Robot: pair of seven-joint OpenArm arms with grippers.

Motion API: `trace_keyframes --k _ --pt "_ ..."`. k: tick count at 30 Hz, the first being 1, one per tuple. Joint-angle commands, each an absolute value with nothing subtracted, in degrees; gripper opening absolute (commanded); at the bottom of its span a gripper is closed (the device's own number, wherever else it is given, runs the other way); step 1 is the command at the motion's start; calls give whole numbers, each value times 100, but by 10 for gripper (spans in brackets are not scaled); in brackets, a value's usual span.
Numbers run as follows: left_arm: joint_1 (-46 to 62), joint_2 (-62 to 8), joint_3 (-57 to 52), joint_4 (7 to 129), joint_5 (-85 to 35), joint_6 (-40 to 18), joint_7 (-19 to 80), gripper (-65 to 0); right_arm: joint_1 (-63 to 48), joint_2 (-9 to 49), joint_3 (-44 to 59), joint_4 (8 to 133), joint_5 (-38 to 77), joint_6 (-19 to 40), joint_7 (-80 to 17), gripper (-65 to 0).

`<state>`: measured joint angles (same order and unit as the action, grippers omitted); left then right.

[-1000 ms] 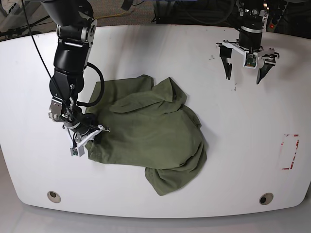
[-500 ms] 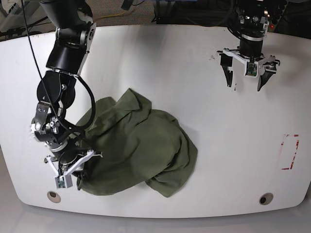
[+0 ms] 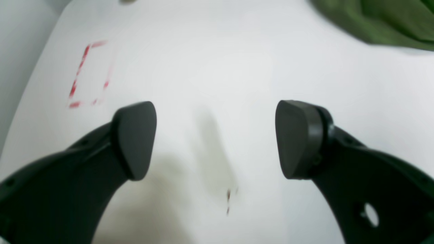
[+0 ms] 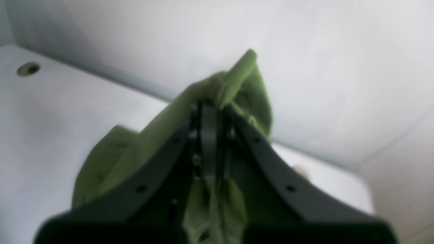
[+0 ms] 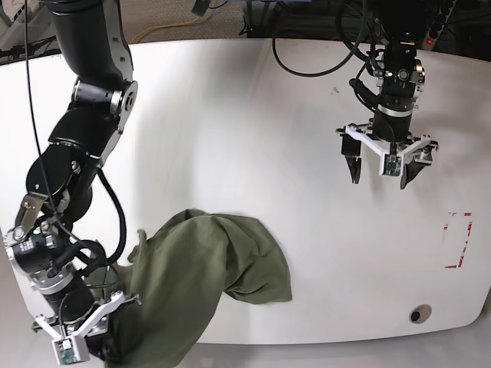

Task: Fold the T-shirt properly
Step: 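Grasp the shirt edge with the right gripper and lift it, then move the left gripper down to the hanging shirt beside the right gripper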

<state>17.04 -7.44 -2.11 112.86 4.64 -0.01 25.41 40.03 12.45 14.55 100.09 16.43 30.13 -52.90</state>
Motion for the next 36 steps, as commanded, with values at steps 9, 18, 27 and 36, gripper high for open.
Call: trace_keyframes --k 9,18,27,36 --pt "1112 -752 136 11407 497 31 2615 -144 5569 1552 971 10132 1657 3029 -5314 -650" --pt "778 -734 163 11336 488 31 2615 -144 6835 1578 233 10114 1657 3029 -5314 -650" --pt "303 -725 585 10686 488 31 2615 -144 7480 1552 -312 9684 1692 3029 -5305 -650" --pt "-338 -330 1349 9578 479 31 2580 -144 7480 1323 -391 9604 1666 3029 -5305 -650"
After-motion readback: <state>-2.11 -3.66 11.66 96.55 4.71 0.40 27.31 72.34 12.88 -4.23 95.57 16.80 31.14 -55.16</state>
